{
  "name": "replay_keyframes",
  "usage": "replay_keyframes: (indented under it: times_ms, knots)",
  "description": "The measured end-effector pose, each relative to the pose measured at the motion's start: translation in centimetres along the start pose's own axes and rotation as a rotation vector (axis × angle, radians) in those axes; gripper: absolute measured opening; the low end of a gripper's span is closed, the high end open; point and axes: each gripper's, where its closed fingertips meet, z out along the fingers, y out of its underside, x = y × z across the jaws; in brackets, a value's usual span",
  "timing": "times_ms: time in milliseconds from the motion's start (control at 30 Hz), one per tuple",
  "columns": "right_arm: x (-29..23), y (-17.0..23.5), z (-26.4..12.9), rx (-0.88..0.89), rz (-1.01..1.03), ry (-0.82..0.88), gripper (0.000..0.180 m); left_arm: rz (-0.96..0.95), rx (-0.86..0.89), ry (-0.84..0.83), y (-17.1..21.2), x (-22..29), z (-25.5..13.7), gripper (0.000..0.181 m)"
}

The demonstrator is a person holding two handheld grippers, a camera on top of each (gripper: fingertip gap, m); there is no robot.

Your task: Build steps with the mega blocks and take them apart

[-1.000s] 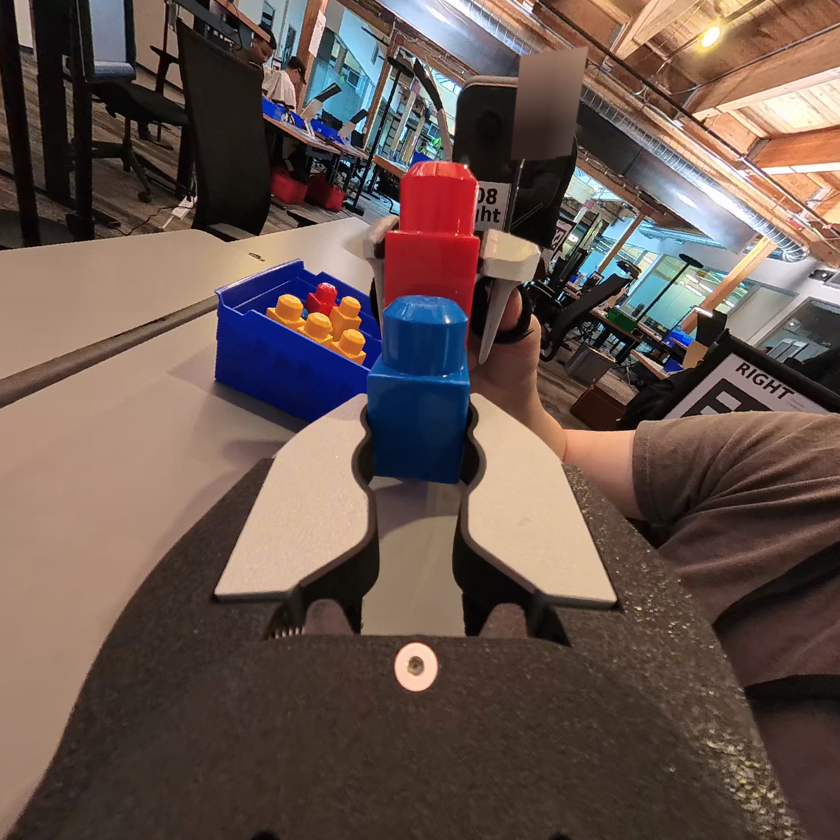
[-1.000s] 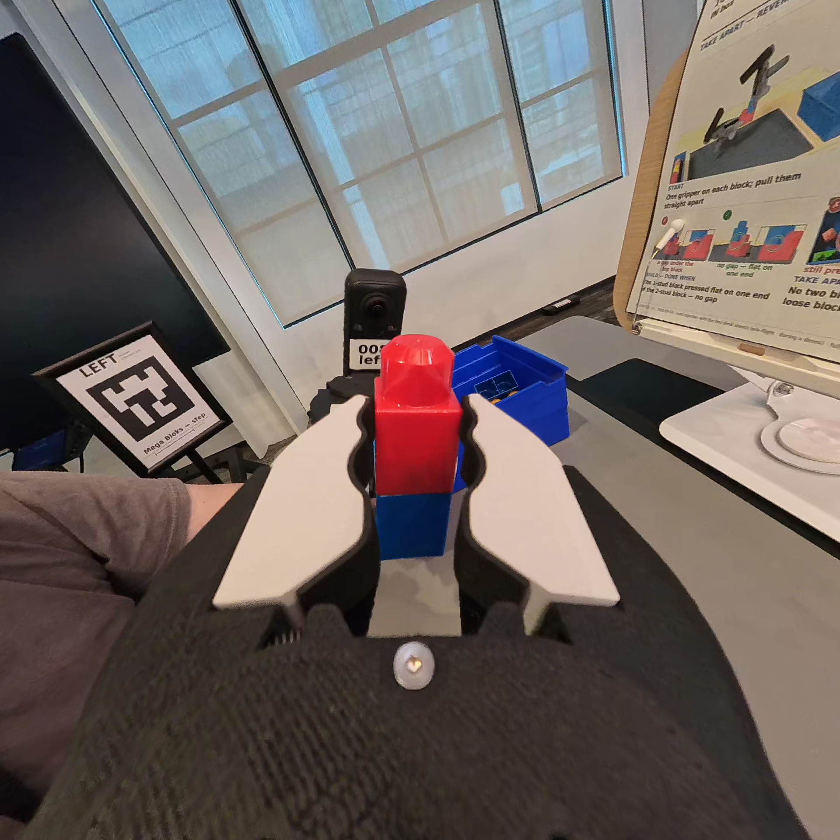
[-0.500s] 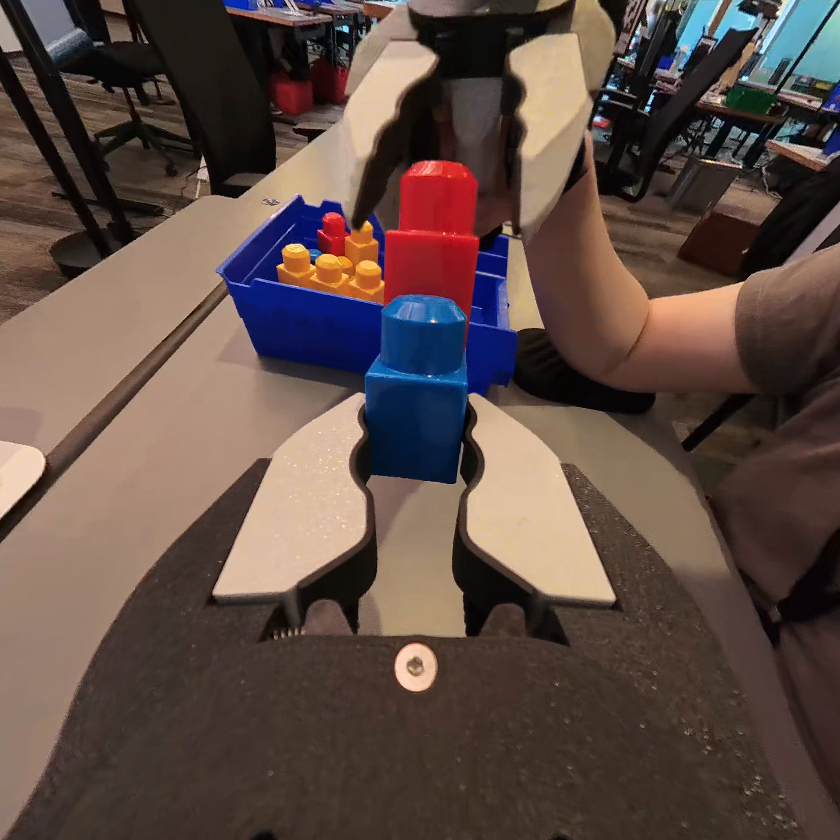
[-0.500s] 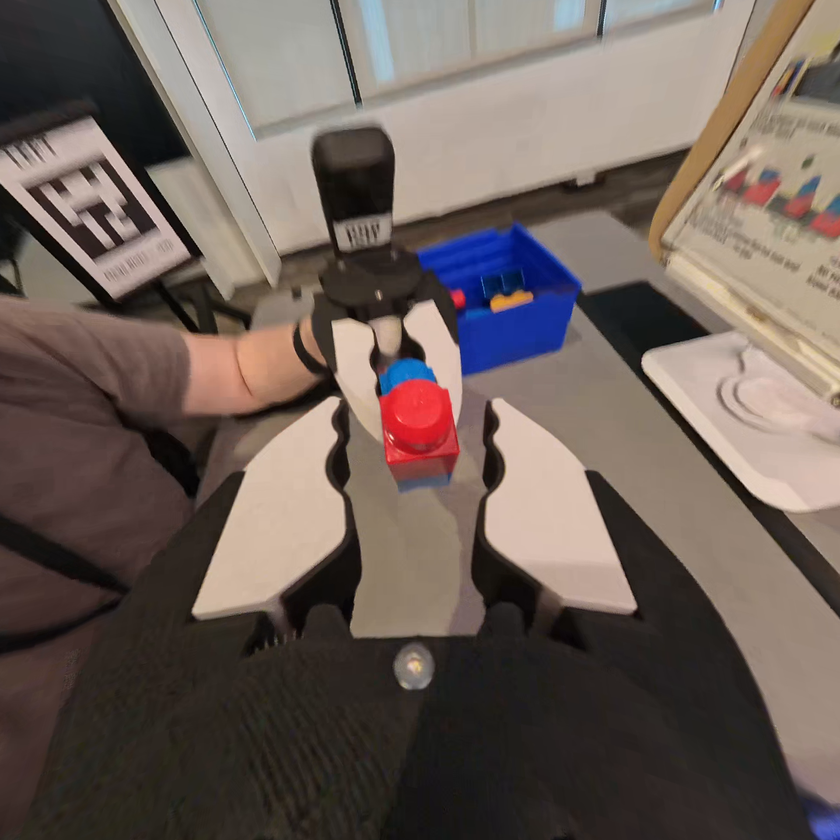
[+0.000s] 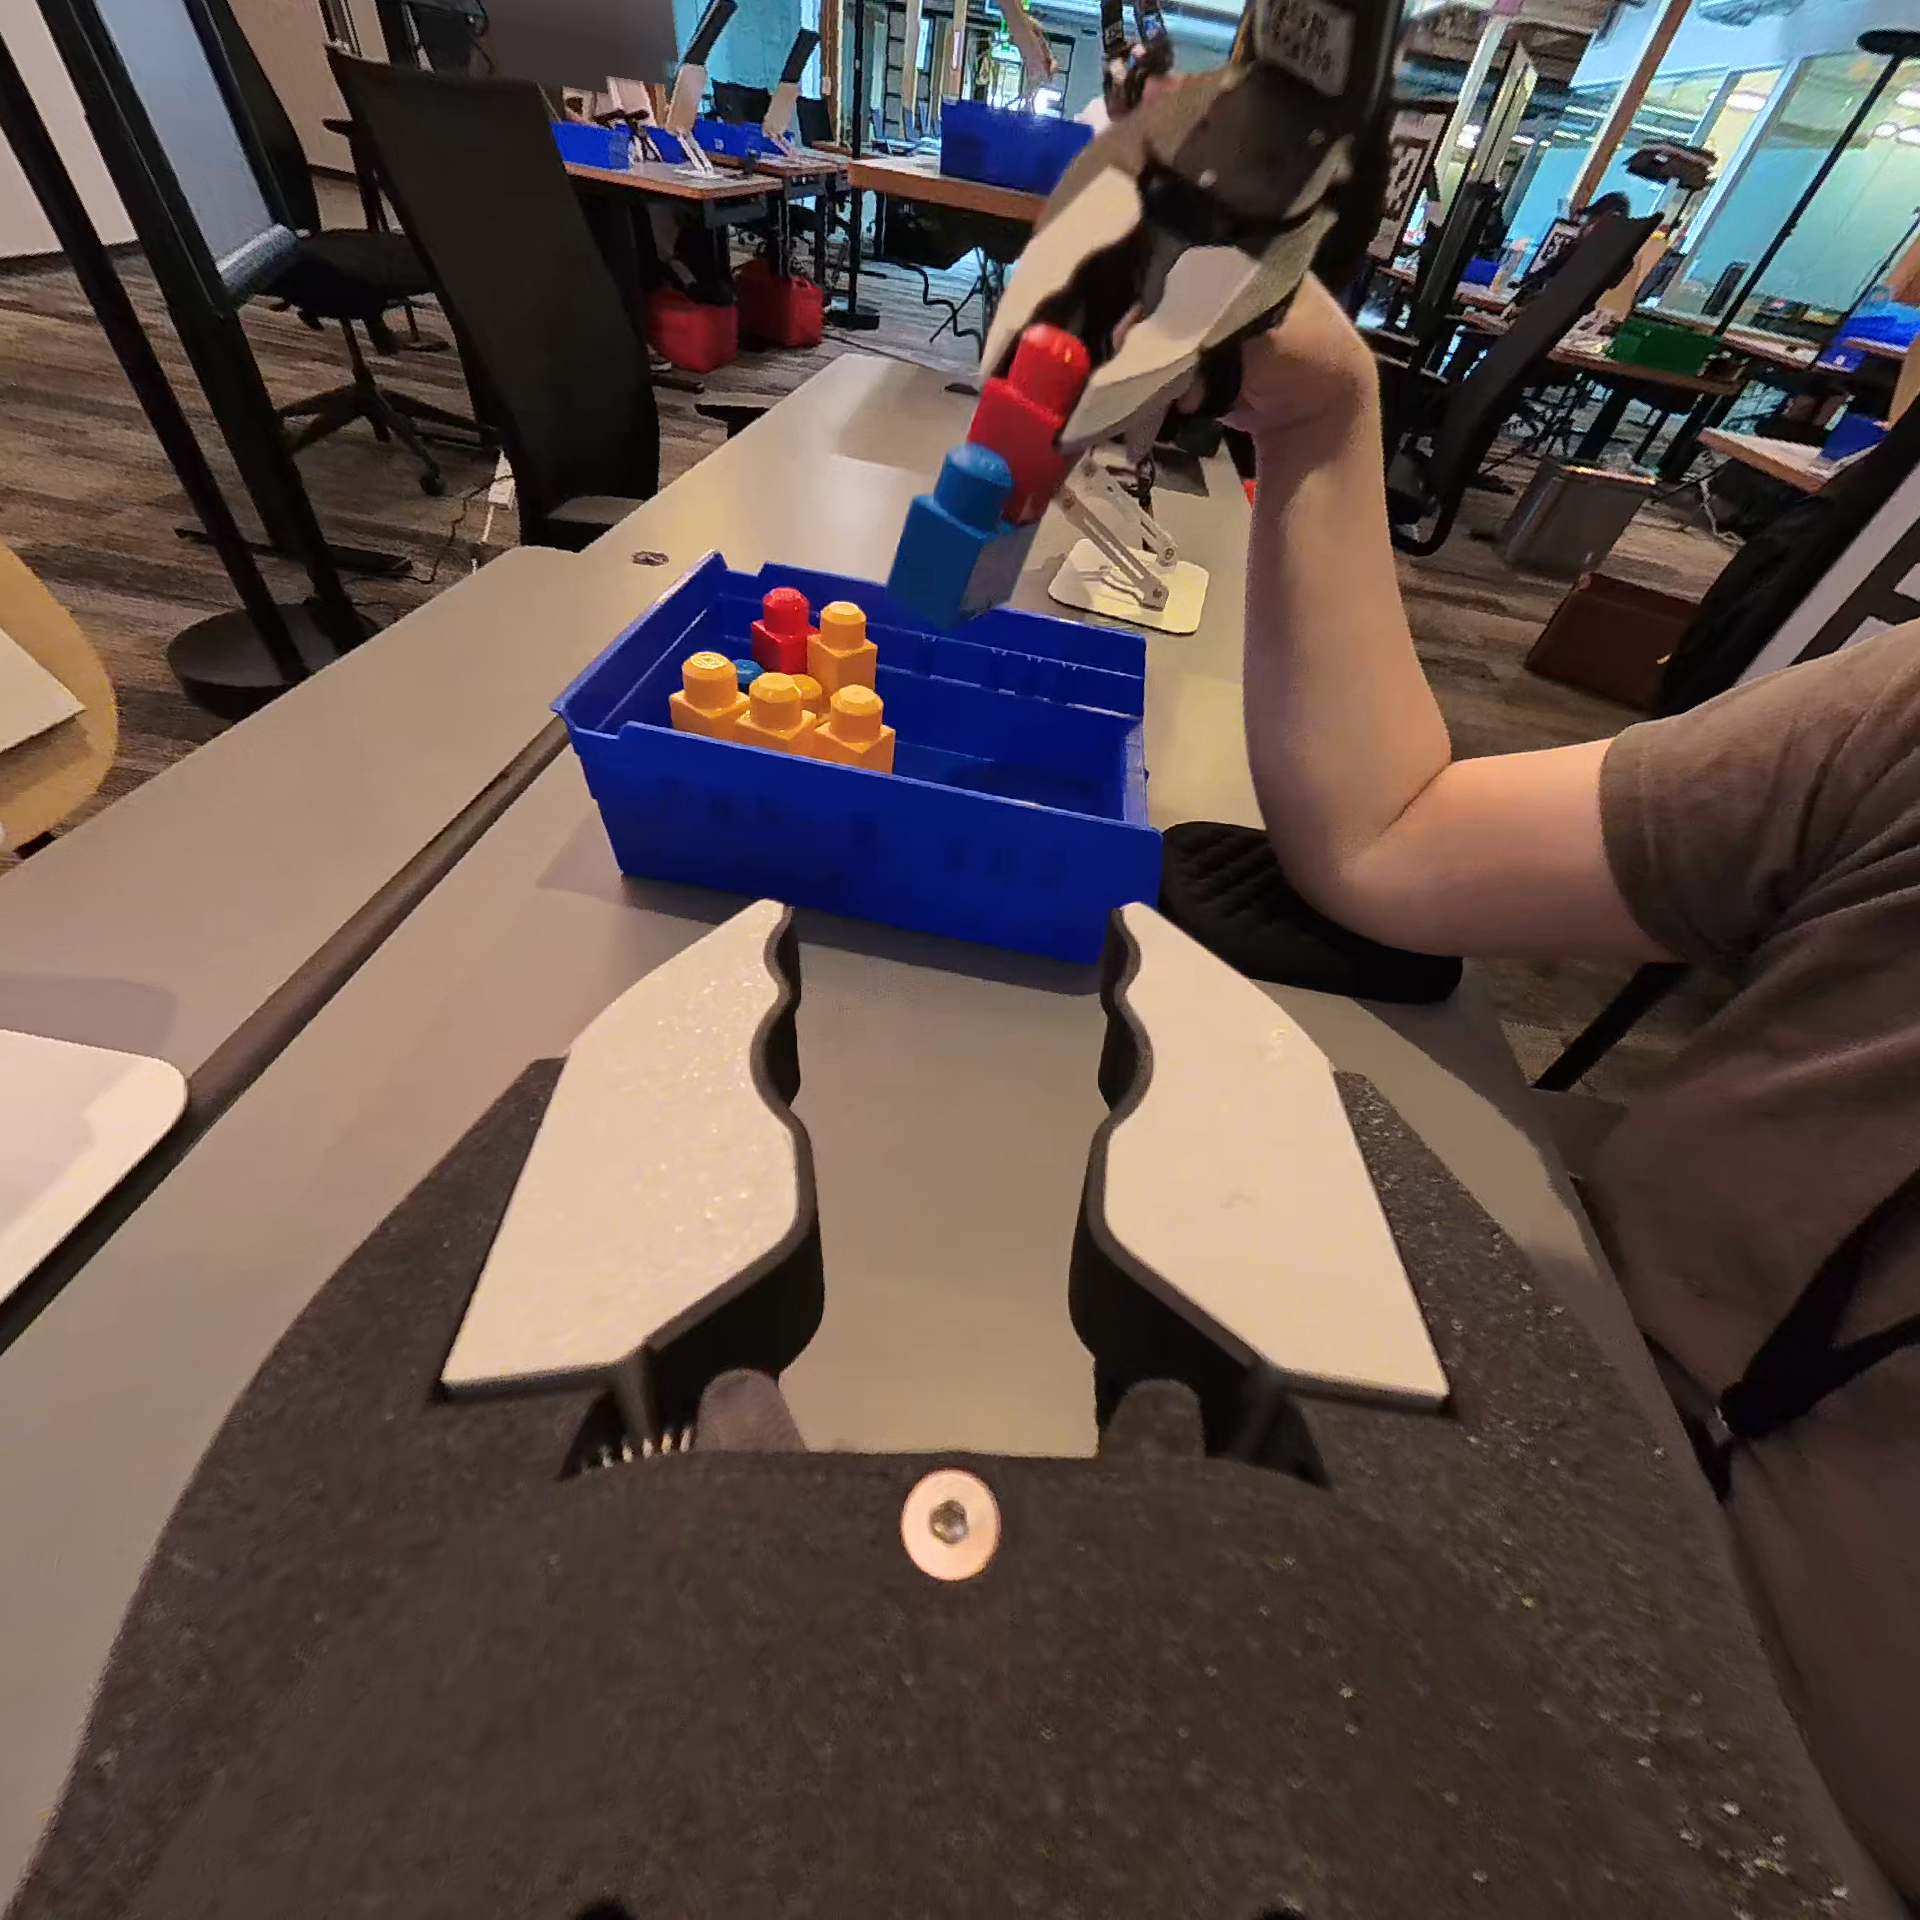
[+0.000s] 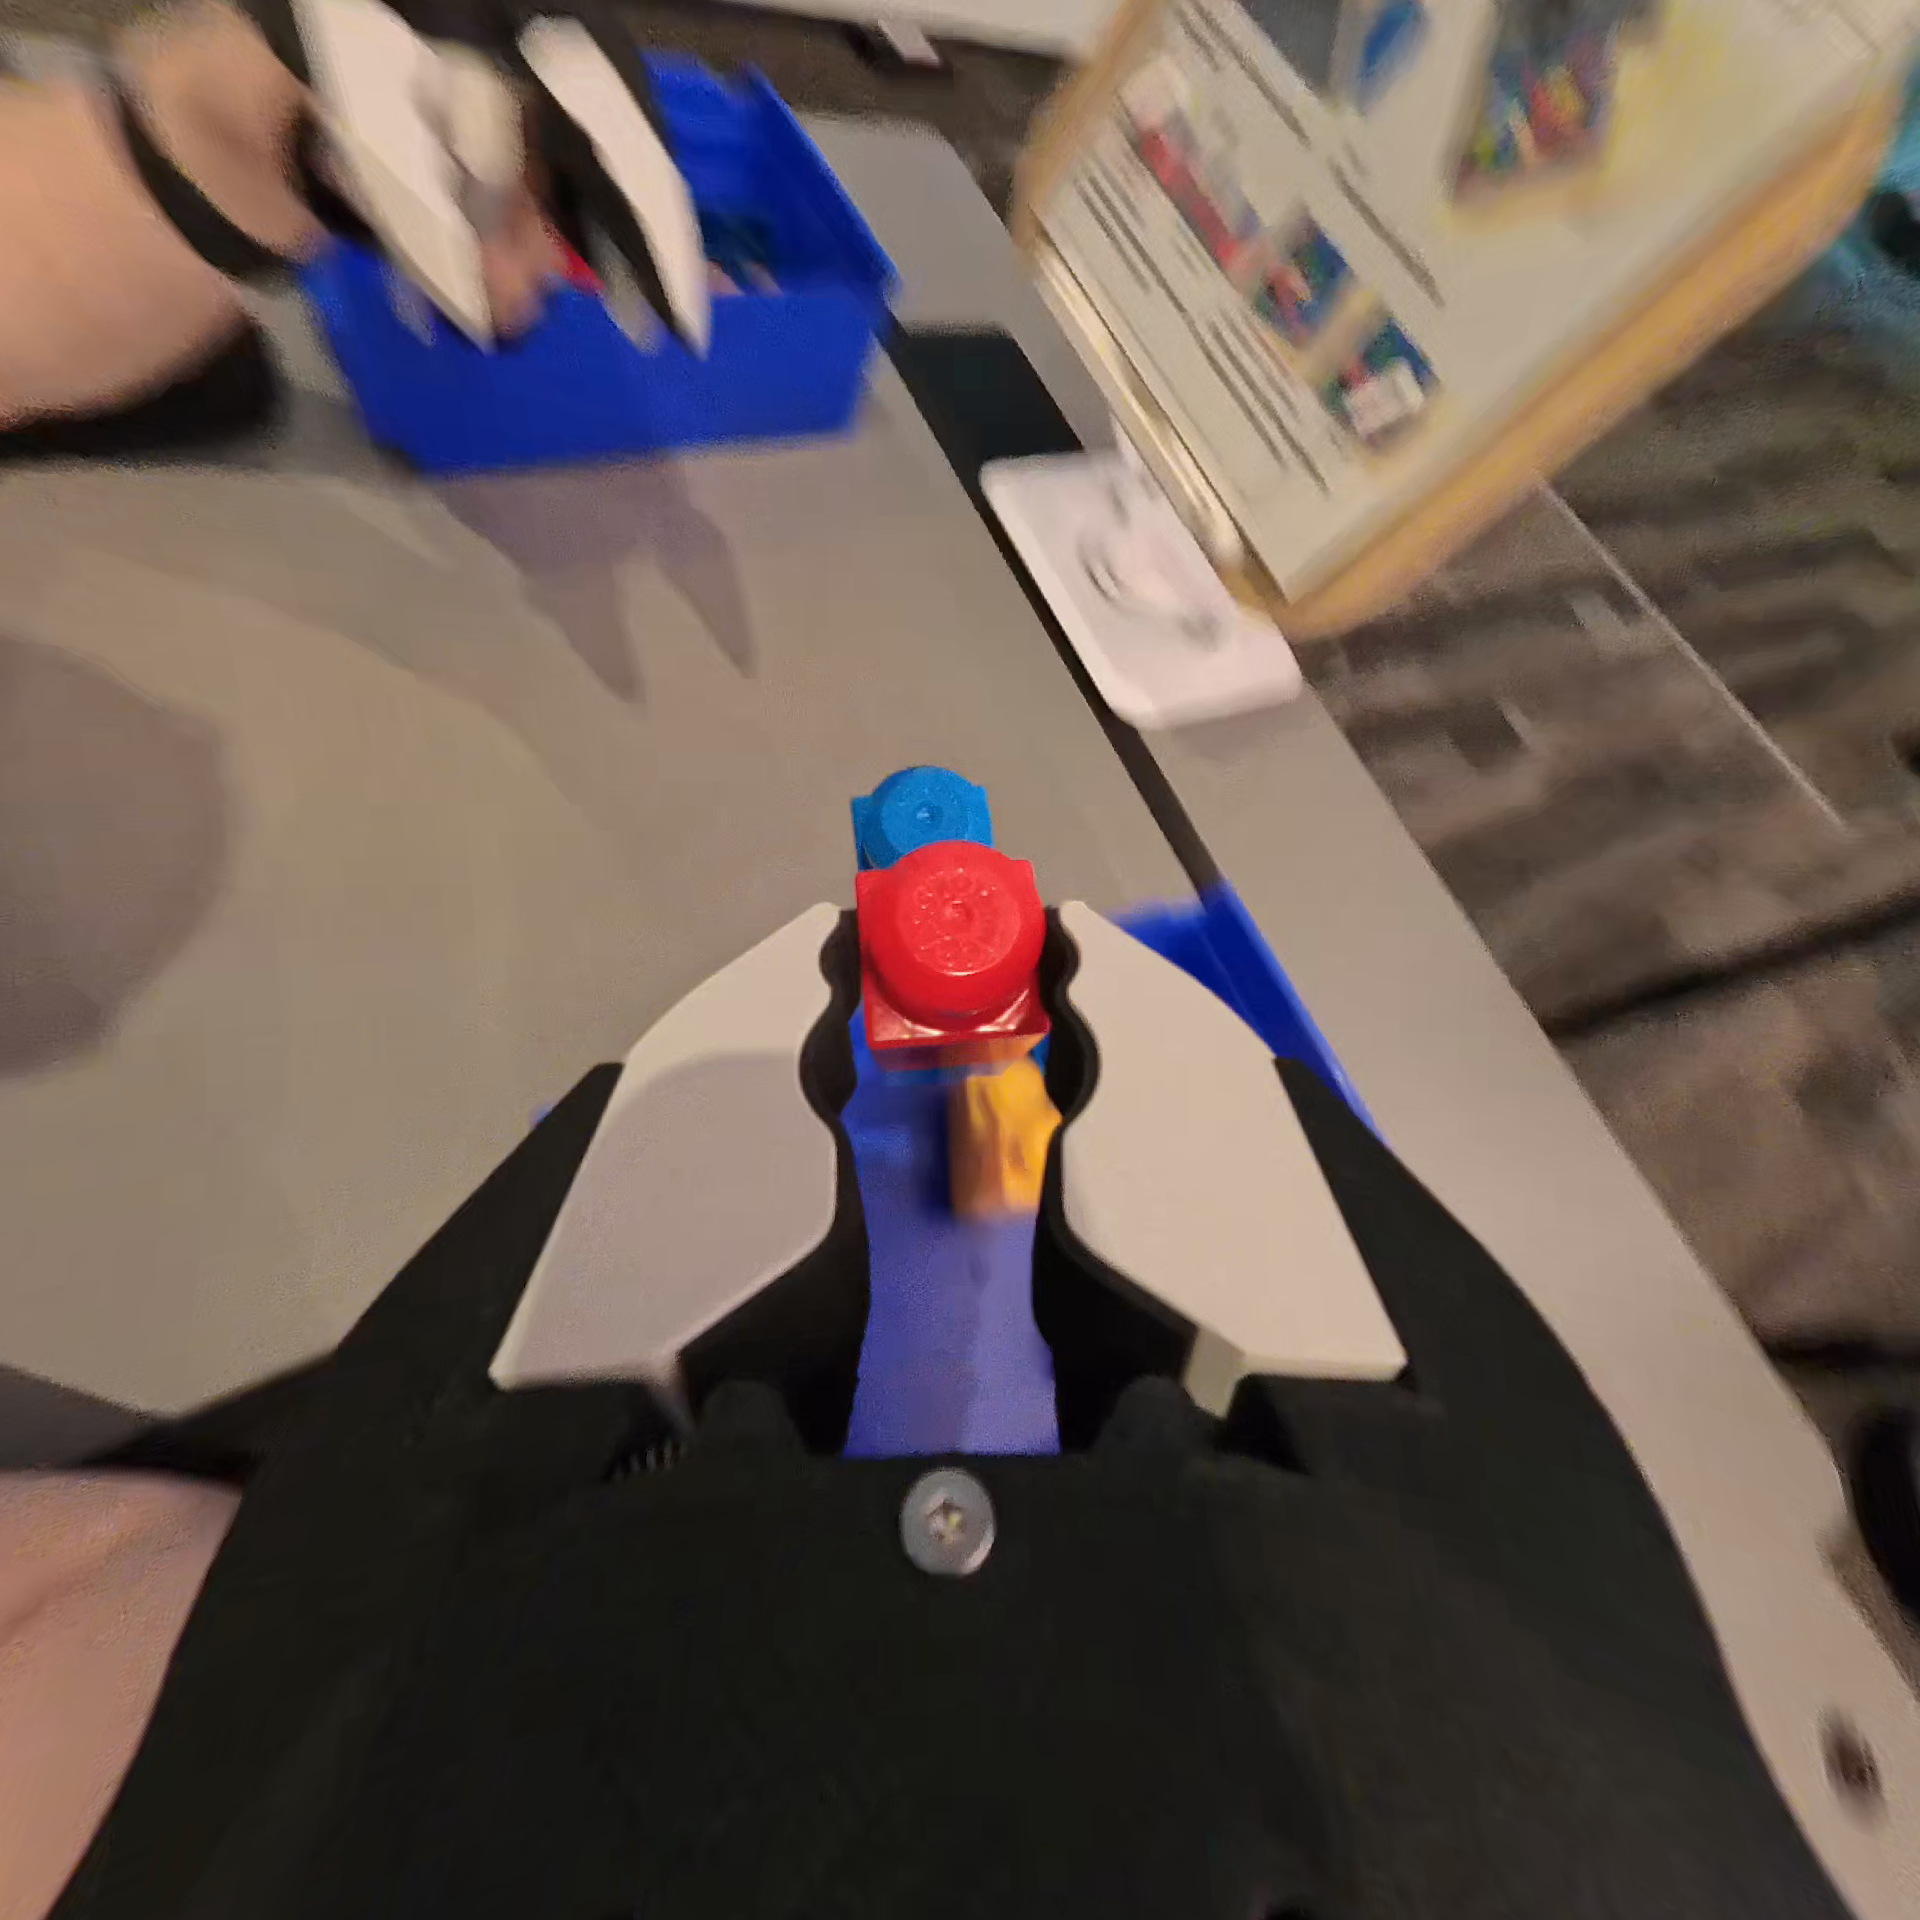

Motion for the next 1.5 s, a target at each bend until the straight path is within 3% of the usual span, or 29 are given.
replay_keyframes:
  times_ms: [67,200,500,633,700,867,1100,1167,1367,1500]
  knots:
    - [2.0,4.6,-1.3,-0.069,0.097,0.027,0.035,0.015,-0.014,-0.006,0.0,0.0,-0.3,0.055]
    - [4.7,11.6,-0.2,-0.233,0.207,0.042,0.035,0.054,-0.035,-0.04,-0.2,-0.1,-1.0,0.054]
    - [5.1,18.2,4.4,-0.505,0.173,-0.038,0.035,0.058,-0.008,-0.084,-1.3,-0.9,-3.2,0.054]
    - [5.4,18.6,4.9,-0.522,0.184,-0.017,0.035,0.067,-0.042,-0.12,-0.9,-1.7,-3.6,0.055]
    - [5.3,18.9,5.0,-0.555,0.19,-0.017,0.036,0.086,-0.072,-0.219,-0.6,-3.2,-4.1,0.063]
    - [5.4,19.3,5.0,-0.594,0.184,-0.004,0.036,0.132,-0.143,-0.491,-0.2,-7.2,-6.9,0.06]
    - [5.2,19.5,4.6,-0.627,0.172,0.001,0.036,0.171,-0.257,-0.728,0.5,-10.2,-10.3,0.057]
    - [5.2,19.5,4.6,-0.628,0.175,0.004,0.036,0.174,-0.269,-0.731,0.8,-10.3,-10.2,0.057]
    - [5.5,19.6,4.4,-0.658,0.158,0.047,0.037,0.085,-0.175,-0.53,0.2,-7.6,-8.1,0.056]
    - [6.0,20.0,3.4,-0.703,0.147,0.093,0.038,0.097,-0.166,-0.532,-0.3,-7.3,-8.2,0.056]
